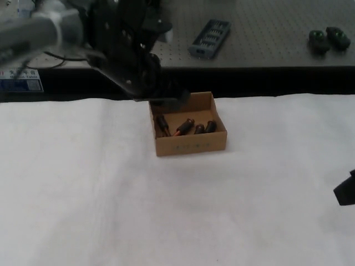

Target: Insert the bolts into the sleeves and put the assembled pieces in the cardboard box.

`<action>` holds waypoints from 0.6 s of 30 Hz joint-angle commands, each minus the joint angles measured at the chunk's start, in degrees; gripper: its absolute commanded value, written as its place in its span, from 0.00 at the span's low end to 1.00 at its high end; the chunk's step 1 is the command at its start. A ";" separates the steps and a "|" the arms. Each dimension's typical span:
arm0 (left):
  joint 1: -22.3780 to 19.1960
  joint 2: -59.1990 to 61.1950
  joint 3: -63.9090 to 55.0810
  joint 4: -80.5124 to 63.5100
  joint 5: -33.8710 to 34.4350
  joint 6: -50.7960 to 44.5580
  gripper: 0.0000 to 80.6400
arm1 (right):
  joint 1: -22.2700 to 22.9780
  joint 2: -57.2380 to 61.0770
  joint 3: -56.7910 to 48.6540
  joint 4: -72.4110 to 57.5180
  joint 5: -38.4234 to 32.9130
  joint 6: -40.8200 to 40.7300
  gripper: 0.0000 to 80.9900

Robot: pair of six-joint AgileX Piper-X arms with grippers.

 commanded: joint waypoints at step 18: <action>0.23 -45.90 34.23 23.84 11.92 -0.20 0.01 | -0.22 -14.12 0.27 4.38 -0.54 -0.52 0.03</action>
